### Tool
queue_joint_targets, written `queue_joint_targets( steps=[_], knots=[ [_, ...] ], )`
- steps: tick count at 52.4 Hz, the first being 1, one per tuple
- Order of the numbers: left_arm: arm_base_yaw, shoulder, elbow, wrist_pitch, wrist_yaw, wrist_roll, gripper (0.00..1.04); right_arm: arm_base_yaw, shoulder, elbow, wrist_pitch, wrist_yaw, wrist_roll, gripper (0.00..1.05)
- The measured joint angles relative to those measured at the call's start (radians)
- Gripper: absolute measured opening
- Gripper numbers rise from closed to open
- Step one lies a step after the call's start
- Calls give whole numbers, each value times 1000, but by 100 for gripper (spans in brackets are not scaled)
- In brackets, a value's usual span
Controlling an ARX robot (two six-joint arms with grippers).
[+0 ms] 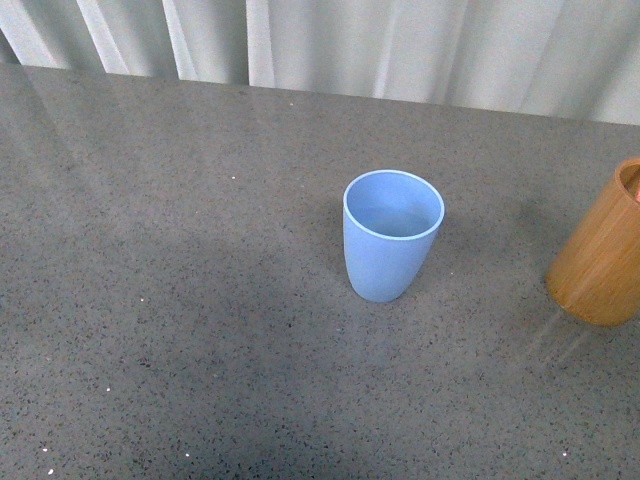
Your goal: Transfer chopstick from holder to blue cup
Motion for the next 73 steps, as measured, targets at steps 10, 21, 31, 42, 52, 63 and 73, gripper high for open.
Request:
queue_joint_targets(
  steps=[10,21,31,42,52,63,73],
  knots=[
    [0,0,0,0,0,0,93,23,283,175,40,-40,-84,95],
    [0,0,0,0,0,0,98,64,509,341,63,-83,-84,95],
    [0,0,0,0,0,1,98,131,676,406,159,-89,-31,93],
    [0,0,0,0,0,0,98,172,749,436,214,-102,5,60],
    [0,0,0,0,0,0,98,175,752,452,203,-126,37,28],
    [0,0,0,0,0,1,98,132,690,454,173,-166,95,2],
    [0,0,0,0,0,1,98,101,537,507,72,-198,163,2]
  ],
)
